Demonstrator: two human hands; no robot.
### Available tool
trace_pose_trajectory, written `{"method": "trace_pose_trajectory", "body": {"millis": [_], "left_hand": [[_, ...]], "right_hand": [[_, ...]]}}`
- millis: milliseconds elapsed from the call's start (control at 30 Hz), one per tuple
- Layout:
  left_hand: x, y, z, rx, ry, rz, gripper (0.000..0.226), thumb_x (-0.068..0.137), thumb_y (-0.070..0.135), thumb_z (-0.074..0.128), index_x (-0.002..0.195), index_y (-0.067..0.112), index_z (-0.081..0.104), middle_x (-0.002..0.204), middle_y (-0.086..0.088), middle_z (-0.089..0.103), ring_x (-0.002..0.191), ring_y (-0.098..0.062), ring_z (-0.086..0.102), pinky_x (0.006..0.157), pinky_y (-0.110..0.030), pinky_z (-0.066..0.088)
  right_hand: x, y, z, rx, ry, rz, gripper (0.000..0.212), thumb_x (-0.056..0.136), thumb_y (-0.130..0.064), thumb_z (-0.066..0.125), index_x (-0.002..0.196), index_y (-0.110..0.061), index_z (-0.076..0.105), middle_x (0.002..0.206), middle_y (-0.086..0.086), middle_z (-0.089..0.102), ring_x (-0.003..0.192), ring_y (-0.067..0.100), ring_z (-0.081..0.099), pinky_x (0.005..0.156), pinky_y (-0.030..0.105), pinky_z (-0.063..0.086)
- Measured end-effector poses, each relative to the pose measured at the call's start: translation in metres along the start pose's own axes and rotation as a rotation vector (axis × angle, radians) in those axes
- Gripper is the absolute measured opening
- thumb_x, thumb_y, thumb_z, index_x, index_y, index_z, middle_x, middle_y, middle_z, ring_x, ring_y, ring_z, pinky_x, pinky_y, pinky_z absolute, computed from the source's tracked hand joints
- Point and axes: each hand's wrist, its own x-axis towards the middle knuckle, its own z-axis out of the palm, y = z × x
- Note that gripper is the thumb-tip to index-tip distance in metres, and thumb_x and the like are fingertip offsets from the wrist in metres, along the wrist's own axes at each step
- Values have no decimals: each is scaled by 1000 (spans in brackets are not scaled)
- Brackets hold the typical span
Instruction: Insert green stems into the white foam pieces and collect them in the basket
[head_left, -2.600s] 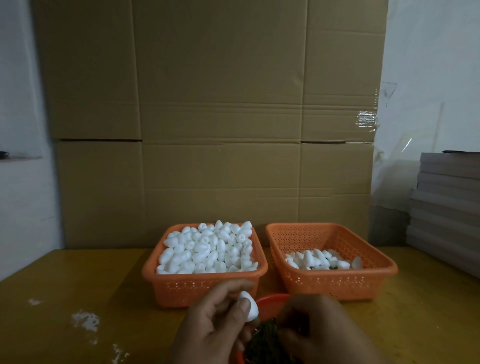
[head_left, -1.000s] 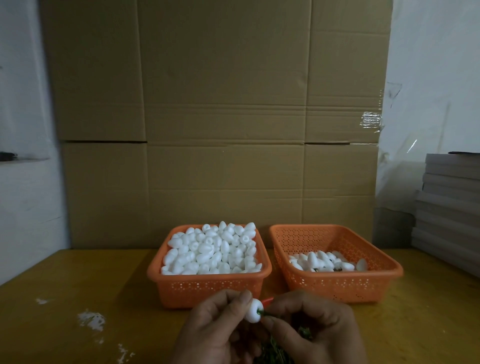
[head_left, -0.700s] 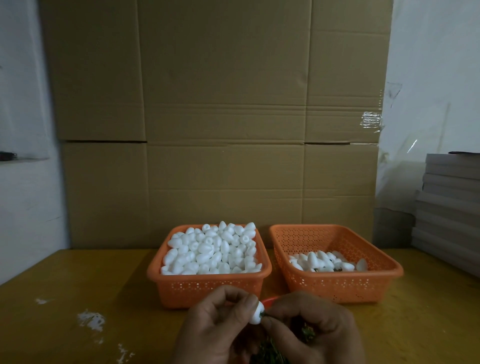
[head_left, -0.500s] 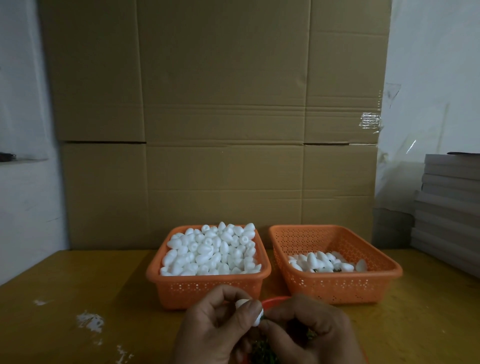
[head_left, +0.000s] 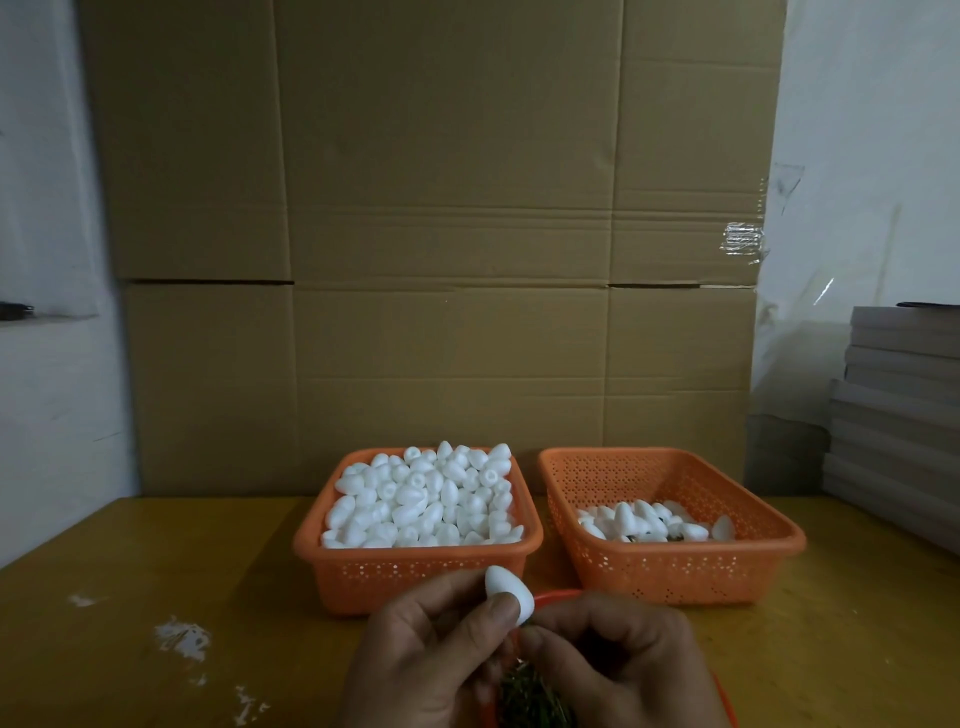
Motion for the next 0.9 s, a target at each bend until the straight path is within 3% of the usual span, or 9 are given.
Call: {"method": "trace_pose_trajectory", "body": {"millis": [100,233,333,400,600,800,900], "left_hand": [[1,-2,-1,-4,3,34,78,27,56,97,89,11,81,65,-17,62,52,-18,56,49,-25,46],[-2,-1,1,48,-7,92,66,43,59,92,93,17,82,95,-7,77,88,-14,70,80,-32,52],[-6,3,2,173,14,136,48,52,59,78,87,26,81,74,3,75,73,0,68,66,-14,49],[-8,5,3,256,23,179,46,55,62,71,87,31,80,67,8,72,68,4,65,63,-10,46],[-13,3,5,414,34,298,38,65,64,63,90,38,72,82,5,76,85,0,70,72,-7,46],[-14,3,3,563,56,377,17,77,50,64,86,35,65,76,-2,72,75,-9,69,65,-10,46],[-13,2,3,605,63,403,18,78,48,62,84,31,62,70,-5,68,67,-12,66,60,-14,46]], "right_hand": [[0,-1,2,57,-9,18,14,82,-18,77,84,-4,80,83,16,77,84,37,75,83,64,55],[0,-1,3,47,22,45,11,78,-19,79,83,-10,82,82,14,78,84,33,76,82,59,57],[0,-4,2,59,7,87,4,82,-14,79,82,-11,82,82,13,78,83,32,76,81,55,59],[-1,-4,2,78,12,129,3,81,-12,80,81,-9,81,81,16,77,82,37,75,81,58,58],[-1,-7,5,116,-5,169,20,74,-23,82,81,-4,80,82,19,76,84,39,74,84,60,56],[-2,-10,8,162,-31,207,26,73,-27,84,82,-3,80,83,23,75,87,46,72,86,62,52],[-2,-10,12,183,-31,200,37,68,-38,86,81,-3,80,81,25,74,86,51,69,82,56,55]]}}
